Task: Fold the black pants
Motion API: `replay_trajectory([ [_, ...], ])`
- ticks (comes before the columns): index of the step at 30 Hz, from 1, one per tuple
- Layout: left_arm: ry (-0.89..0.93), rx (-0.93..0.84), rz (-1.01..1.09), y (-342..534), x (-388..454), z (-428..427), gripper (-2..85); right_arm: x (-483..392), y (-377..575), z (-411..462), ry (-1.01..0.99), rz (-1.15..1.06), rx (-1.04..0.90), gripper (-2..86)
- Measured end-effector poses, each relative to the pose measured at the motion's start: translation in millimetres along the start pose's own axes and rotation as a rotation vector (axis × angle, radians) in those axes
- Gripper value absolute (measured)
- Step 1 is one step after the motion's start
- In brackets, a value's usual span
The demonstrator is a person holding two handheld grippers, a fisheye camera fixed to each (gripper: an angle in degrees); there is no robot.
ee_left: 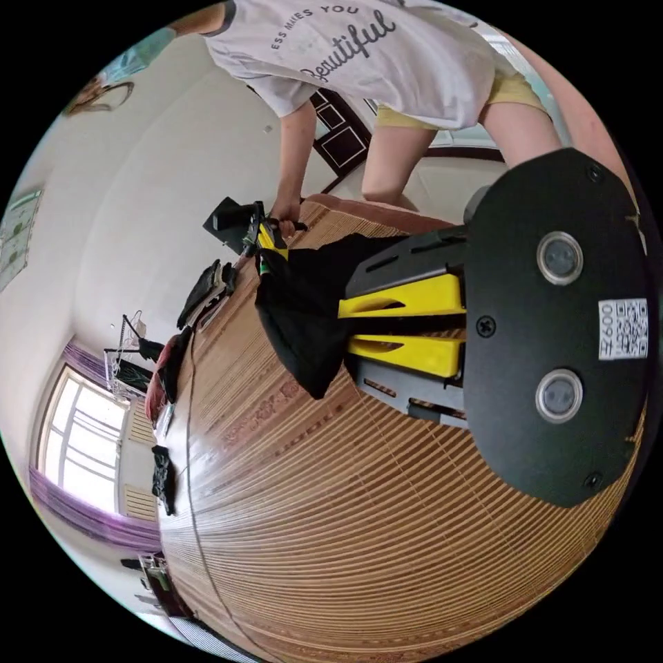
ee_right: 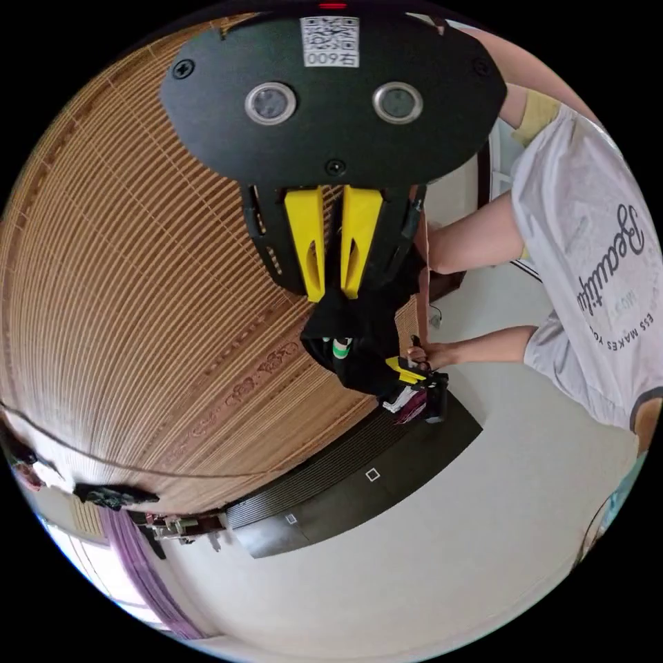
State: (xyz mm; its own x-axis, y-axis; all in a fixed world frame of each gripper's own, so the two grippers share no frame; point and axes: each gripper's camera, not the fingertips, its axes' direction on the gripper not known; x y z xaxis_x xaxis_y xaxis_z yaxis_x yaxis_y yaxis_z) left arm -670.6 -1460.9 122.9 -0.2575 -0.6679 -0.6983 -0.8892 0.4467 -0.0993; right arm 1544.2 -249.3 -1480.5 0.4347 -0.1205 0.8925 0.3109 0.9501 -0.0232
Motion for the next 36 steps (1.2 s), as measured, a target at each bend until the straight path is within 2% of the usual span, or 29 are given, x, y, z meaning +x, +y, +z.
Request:
replay_trajectory([
  [5, -0.094, 0.041, 0.040, -22, 134, 18, 3.0, -119, -48, -110, 0.065, -0.081, 0.170, -0.7],
  [11, -0.215, 0.085, 0.138, -85, 290, 76, 3.3, -212, -119, -256, 0.132, -0.114, 0.178, -0.7],
  [14, -0.210, 0.091, 0.194, -117, 342, 123, 3.3, -242, -147, -326, 0.182, -0.098, 0.197, -0.7],
  [22, -0.078, 0.137, 0.324, -175, 382, 301, 3.2, -284, -181, -463, 0.383, 0.016, 0.228, -0.7],
  [27, 0.007, 0.176, 0.316, -199, 366, 443, 3.2, -255, -196, -533, 0.442, 0.116, 0.218, -0.7],
  [30, 0.010, 0.125, 0.329, -228, 352, 541, 3.2, -207, -210, -570, 0.450, 0.150, 0.190, -0.7],
  [36, -0.059, -0.006, 0.286, -314, 278, 737, 3.2, -18, -253, -618, 0.298, 0.181, 0.083, -0.7],
])
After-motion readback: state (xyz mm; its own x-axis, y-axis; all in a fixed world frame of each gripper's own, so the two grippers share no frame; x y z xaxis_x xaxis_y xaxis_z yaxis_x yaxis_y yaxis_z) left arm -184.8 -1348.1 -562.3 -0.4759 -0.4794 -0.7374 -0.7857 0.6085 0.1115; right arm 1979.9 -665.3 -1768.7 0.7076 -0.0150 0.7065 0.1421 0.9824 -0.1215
